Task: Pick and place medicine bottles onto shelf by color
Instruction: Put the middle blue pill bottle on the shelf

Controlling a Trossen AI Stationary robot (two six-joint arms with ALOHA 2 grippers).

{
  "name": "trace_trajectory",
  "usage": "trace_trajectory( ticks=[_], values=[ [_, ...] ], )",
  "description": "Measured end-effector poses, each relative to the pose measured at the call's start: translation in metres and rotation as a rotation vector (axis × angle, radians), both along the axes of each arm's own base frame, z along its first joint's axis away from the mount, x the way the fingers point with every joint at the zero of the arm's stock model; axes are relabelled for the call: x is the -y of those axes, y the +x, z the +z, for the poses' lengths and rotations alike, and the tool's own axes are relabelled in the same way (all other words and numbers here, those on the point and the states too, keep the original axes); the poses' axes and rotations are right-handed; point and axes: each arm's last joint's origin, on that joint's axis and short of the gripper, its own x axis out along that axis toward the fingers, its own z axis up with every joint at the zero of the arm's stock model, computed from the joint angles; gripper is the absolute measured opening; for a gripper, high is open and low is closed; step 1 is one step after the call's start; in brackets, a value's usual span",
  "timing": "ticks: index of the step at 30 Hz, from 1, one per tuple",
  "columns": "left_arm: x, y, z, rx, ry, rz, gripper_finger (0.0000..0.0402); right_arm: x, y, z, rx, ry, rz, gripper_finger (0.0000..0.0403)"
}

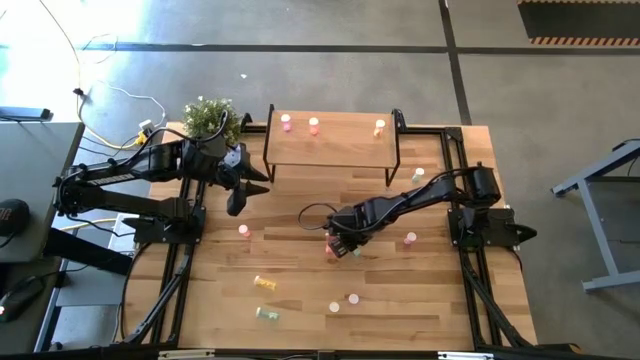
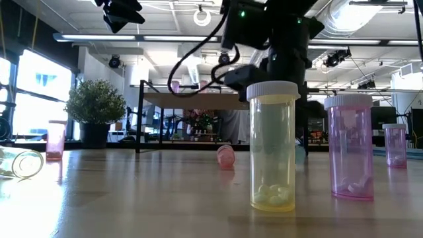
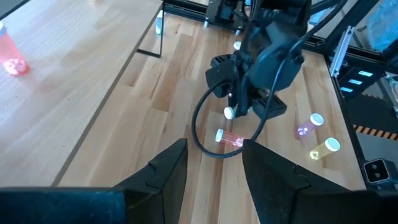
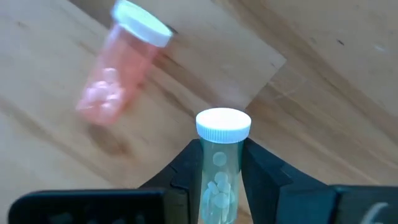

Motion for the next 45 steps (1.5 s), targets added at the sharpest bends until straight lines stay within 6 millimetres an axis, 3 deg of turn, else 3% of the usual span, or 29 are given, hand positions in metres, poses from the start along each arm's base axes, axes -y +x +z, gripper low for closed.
trace_trajectory(
  ticks=[7,14,18,32,39,45],
  values=[
    [0.000,0.000,0.000,0.000,0.000,0.000,0.0143,-0.002,-0.008,0.042,0.152,-0.098,-0.045,0.0079],
    [0.000,0.000,0.000,0.000,0.000,0.000,0.0143,-0.002,-0.017,0.090,0.415,-0.369,-0.167,0.0079],
    [0.000,0.000,0.000,0.000,0.000,0.000,0.0143,-0.002,-0.022,0.104,0.486,-0.511,-0.234,0.0079],
    [0.000,0.000,0.000,0.000,0.006,-0.005,0.0143,0.009,-0.028,0.115,0.589,-1.038,-0.540,0.0079],
    [0.000,0.000,0.000,0.000,0.007,-0.005,0.0143,0.020,-0.030,0.105,0.568,-1.178,-0.621,0.0079],
    [0.000,0.000,0.000,0.001,0.007,-0.005,0.0143,0.029,-0.020,0.084,0.514,-1.283,-0.646,0.0079]
  ],
)
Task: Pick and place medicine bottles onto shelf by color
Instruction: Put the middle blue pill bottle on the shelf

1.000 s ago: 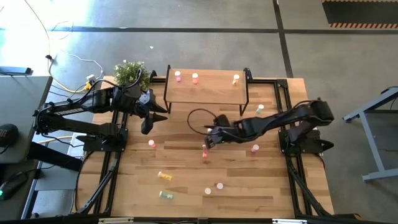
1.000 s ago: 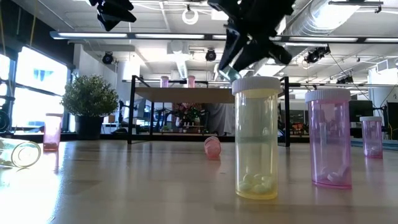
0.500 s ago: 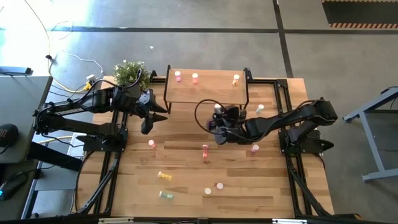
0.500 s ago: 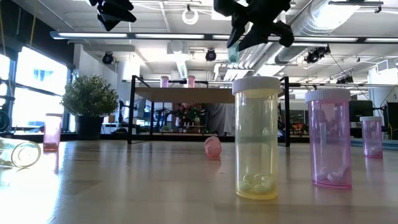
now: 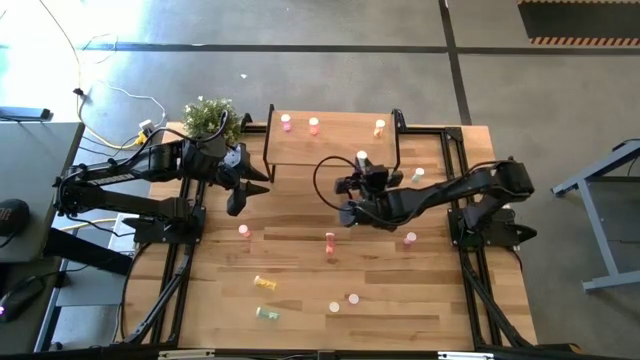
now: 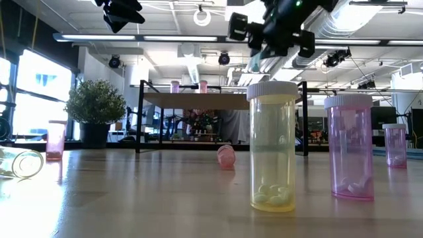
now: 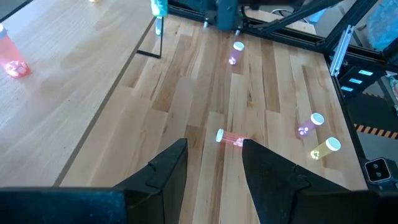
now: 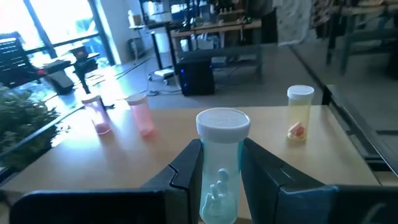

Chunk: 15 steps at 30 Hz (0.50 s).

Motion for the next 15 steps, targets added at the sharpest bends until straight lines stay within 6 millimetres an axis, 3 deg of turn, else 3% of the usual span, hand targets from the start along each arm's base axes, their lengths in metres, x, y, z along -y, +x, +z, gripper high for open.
trace_trajectory(
  ticks=[7,15],
  values=[
    [-0.001,0.001,0.001,-0.003,0.086,-0.007,0.0143,0.018,0.011,-0.022,-0.035,-0.027,-0.073,0.0079],
    [-0.006,0.001,0.004,-0.020,0.264,0.067,0.0143,0.047,0.021,-0.031,-0.129,-0.027,-0.120,0.0079]
  ],
)
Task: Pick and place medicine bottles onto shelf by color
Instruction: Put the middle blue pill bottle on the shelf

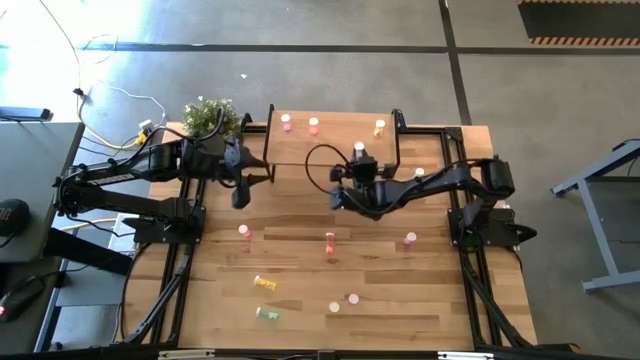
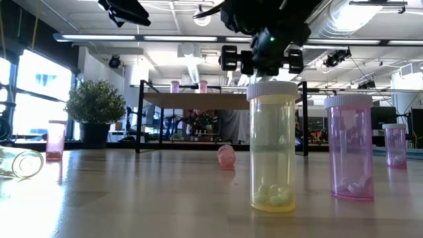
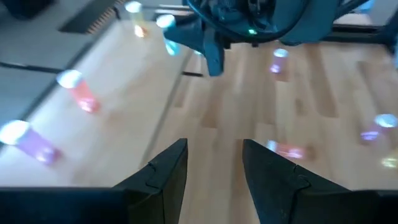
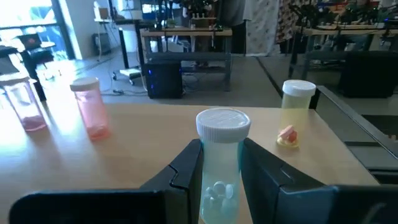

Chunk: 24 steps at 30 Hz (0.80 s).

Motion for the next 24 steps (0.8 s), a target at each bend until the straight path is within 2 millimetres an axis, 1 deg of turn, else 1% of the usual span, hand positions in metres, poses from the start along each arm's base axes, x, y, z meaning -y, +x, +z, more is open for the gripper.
trace_trajectory(
  ticks=[6,10,13,17,24],
  values=[
    [-0.003,0.001,0.003,-0.005,0.111,0.048,0.0143,0.022,0.005,0.005,-0.052,0.018,-0.003,0.0079],
    [-0.005,0.000,0.004,-0.019,0.168,0.078,0.0143,0.041,0.010,0.008,-0.113,0.074,0.082,0.0079],
    [-0.006,0.000,0.005,-0.028,0.199,0.104,0.0143,0.052,0.014,0.013,-0.135,0.079,0.139,0.0079],
    [-0.006,0.000,0.005,-0.028,0.210,0.123,0.0143,0.065,0.013,0.016,-0.138,0.079,0.145,0.0079],
    [-0.007,0.000,0.005,-0.031,0.216,0.135,0.0143,0.080,0.009,0.015,-0.072,0.100,0.107,0.0079]
  ],
)
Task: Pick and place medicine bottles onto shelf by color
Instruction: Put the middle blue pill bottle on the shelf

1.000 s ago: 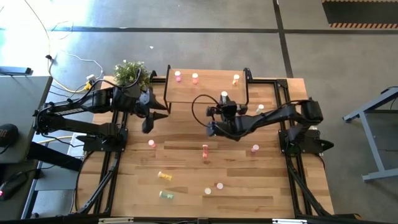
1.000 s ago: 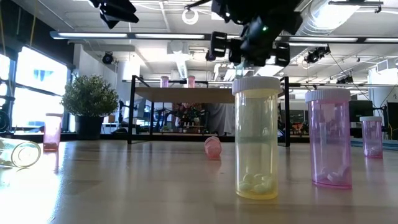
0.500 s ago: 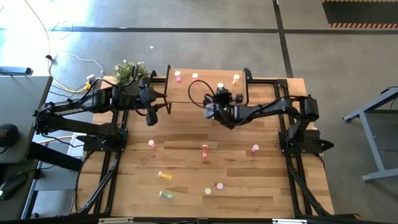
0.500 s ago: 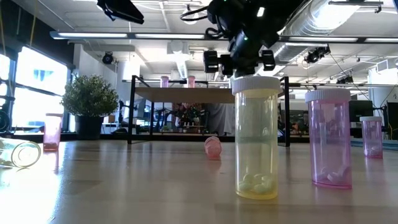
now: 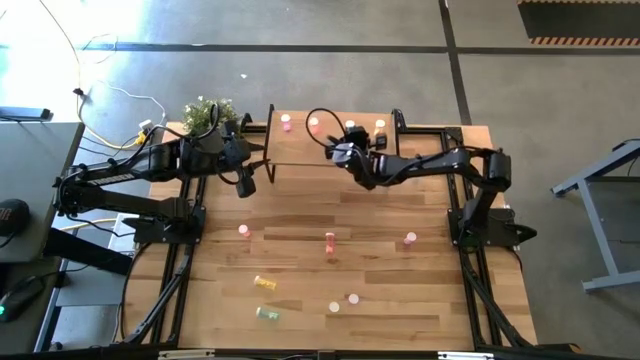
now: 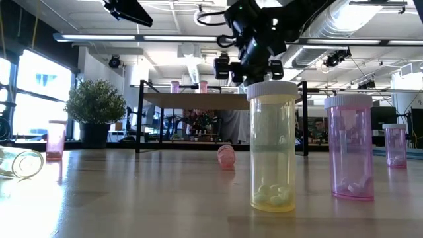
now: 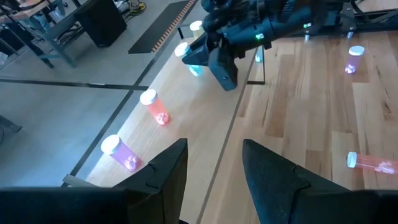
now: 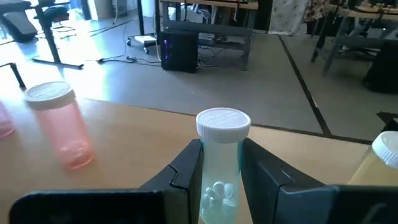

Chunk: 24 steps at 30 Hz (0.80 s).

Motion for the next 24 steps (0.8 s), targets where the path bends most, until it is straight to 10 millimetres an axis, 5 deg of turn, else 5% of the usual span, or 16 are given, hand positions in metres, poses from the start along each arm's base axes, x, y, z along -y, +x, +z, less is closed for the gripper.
trace_trajectory(
  ticks=[17,24],
  values=[
    [0.0000,0.0000,-0.0001,-0.001,0.000,0.000,0.0143,0.0097,-0.0004,-0.0005,-0.007,0.051,0.082,0.0080],
    [0.0000,0.0000,-0.0001,-0.001,0.000,0.000,0.0143,0.0093,-0.0001,0.0000,0.000,0.052,0.080,0.0117]
  ],
)
